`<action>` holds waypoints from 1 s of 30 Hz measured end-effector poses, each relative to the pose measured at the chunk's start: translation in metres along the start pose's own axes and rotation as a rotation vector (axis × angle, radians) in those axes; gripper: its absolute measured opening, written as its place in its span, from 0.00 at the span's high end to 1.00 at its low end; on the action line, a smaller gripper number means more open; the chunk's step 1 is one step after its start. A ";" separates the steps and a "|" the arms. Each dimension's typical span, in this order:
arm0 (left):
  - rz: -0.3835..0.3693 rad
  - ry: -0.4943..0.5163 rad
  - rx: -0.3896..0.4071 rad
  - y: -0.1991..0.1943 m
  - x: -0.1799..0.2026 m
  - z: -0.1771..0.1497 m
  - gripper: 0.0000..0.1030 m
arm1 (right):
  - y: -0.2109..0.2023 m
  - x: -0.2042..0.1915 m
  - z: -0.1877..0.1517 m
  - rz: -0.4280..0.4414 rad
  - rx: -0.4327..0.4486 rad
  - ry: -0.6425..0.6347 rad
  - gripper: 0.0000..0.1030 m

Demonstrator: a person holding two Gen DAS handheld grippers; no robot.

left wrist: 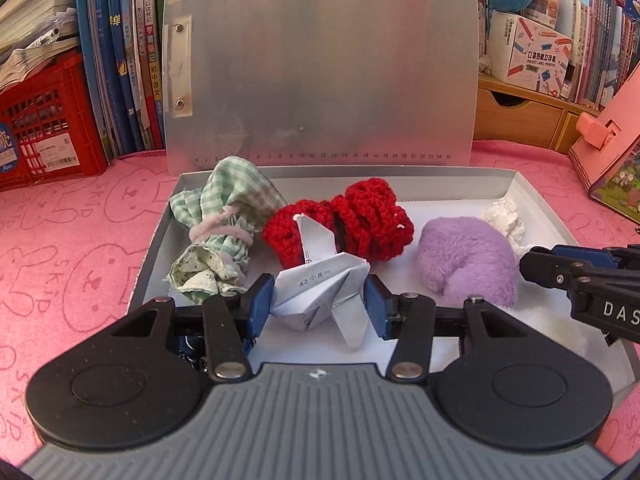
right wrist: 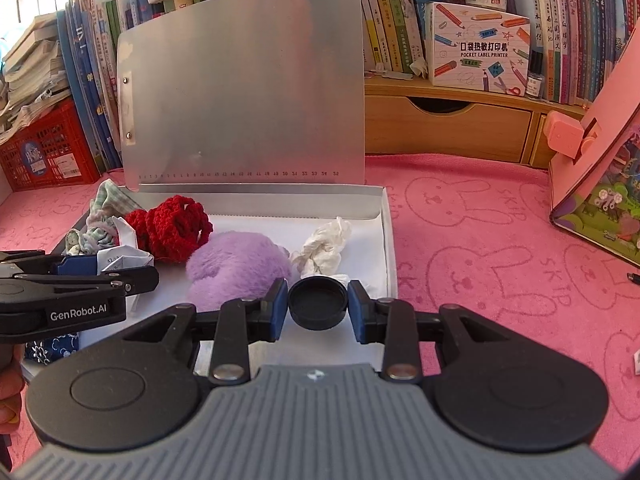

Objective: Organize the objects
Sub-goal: 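Open both tools to release the crane and lid in the box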

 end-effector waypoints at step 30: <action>-0.029 0.034 0.085 -0.038 0.008 -0.004 0.15 | -0.022 -0.003 -0.004 -0.045 0.059 -0.007 0.36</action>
Point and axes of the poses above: each gripper's, at about its wrist camera, not at the fingertips, and y roughly the way its jaws point, x to its right, z to its top, the point moved 6 cm from there along y, roughly the way its jaws point, and after that the axes turned 13 degrees about -y, right-handed, at the moved point
